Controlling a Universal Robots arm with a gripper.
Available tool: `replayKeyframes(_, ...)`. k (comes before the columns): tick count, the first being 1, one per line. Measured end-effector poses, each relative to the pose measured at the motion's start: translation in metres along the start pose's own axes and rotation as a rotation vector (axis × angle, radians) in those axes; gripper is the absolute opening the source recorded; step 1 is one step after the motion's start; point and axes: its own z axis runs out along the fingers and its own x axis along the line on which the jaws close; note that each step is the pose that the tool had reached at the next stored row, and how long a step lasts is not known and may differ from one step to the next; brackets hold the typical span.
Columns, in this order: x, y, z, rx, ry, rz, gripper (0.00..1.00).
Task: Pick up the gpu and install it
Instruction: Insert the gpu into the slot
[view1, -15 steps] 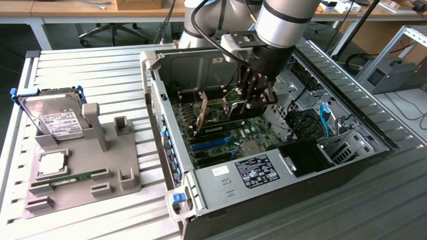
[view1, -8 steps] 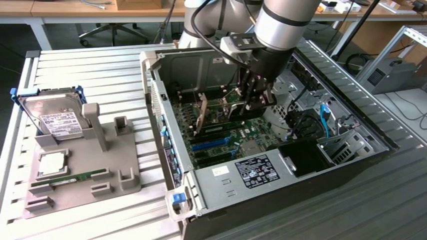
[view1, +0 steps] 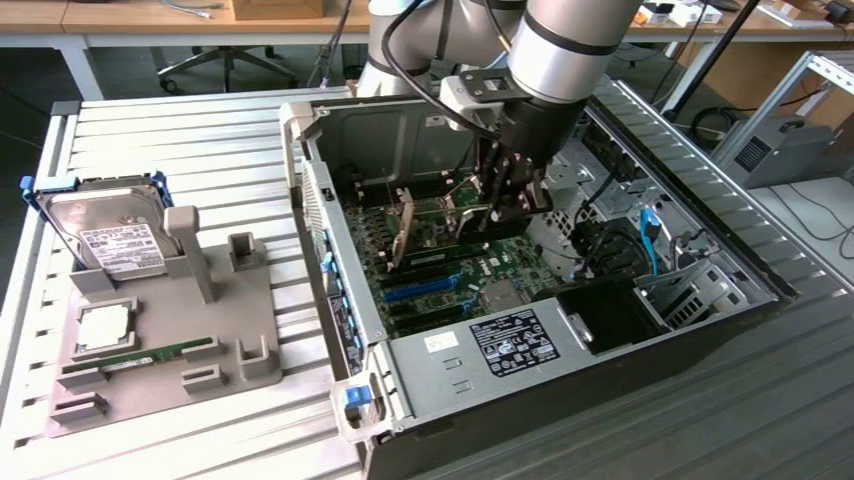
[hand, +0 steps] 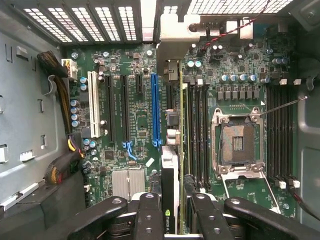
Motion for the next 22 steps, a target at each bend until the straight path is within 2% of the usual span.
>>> replayKeyframes(22,0.001,-0.0003,0.017,-0.0001,0.0003,0.0,0.27)
